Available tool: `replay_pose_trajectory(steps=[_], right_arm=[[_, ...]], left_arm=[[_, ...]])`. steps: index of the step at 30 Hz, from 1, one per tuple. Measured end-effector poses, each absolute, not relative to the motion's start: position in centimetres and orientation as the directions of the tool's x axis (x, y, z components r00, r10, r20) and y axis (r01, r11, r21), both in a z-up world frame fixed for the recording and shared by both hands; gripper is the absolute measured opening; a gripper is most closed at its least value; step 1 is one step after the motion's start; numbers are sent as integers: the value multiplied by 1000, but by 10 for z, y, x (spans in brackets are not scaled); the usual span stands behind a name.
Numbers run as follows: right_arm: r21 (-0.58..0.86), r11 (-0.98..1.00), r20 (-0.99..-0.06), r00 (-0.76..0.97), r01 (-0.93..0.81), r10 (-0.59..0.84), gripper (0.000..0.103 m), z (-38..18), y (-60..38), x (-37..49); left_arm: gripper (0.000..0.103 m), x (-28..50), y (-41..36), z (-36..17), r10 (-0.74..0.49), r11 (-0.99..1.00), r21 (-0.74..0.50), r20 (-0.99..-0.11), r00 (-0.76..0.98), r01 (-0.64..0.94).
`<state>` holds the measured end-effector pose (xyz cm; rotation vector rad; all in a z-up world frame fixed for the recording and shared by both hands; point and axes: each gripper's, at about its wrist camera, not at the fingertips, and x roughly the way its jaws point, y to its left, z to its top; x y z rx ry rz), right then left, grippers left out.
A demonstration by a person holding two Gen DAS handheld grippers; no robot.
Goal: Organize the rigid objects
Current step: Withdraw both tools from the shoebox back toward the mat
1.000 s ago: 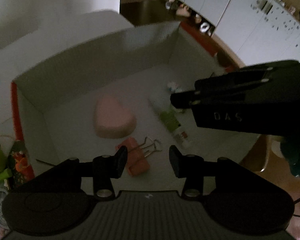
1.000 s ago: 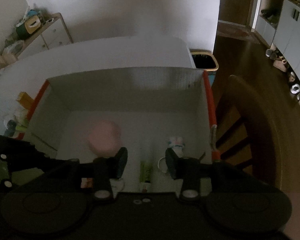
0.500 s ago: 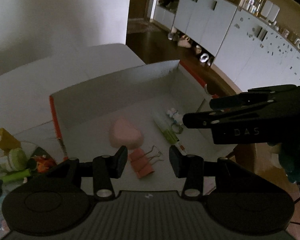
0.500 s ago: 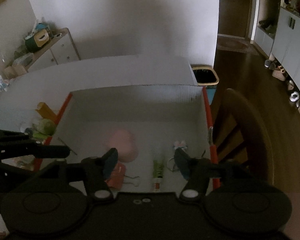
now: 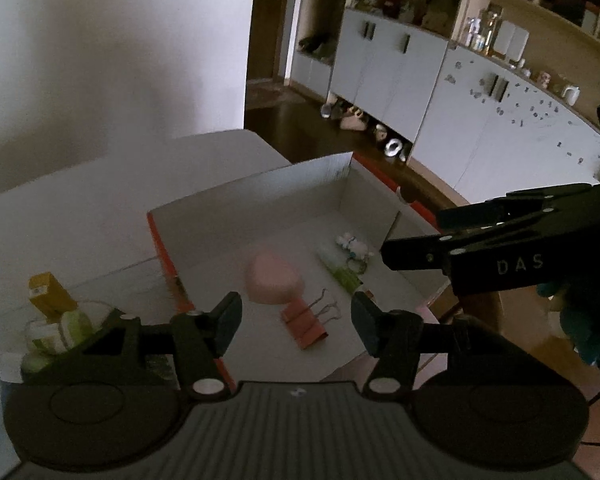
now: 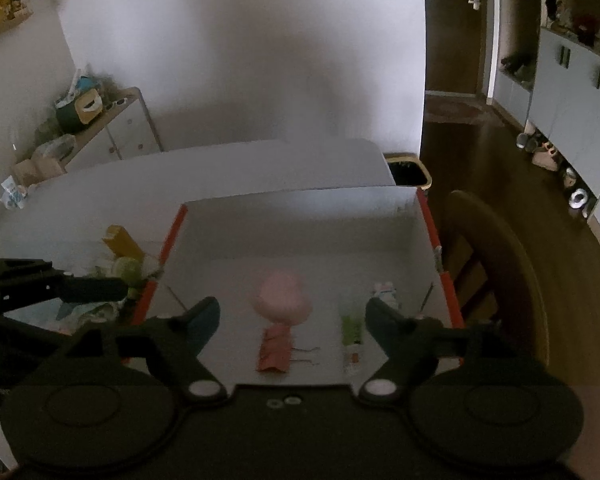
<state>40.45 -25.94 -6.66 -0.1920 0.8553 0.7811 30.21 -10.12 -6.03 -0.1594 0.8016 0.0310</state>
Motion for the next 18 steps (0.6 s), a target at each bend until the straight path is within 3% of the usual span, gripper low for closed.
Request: replay_pose_trajectory(steps=[14, 18], right_arm=[[202, 737, -625, 495, -645, 604, 102, -55, -238, 322], [203, 738, -596, 516, -644, 615, 103, -55, -228, 300]], left_arm=[[72, 237, -52, -56, -32, 985, -145, -667, 744, -88], [83, 219, -33, -54, 3, 983, -138, -637, 771, -118]])
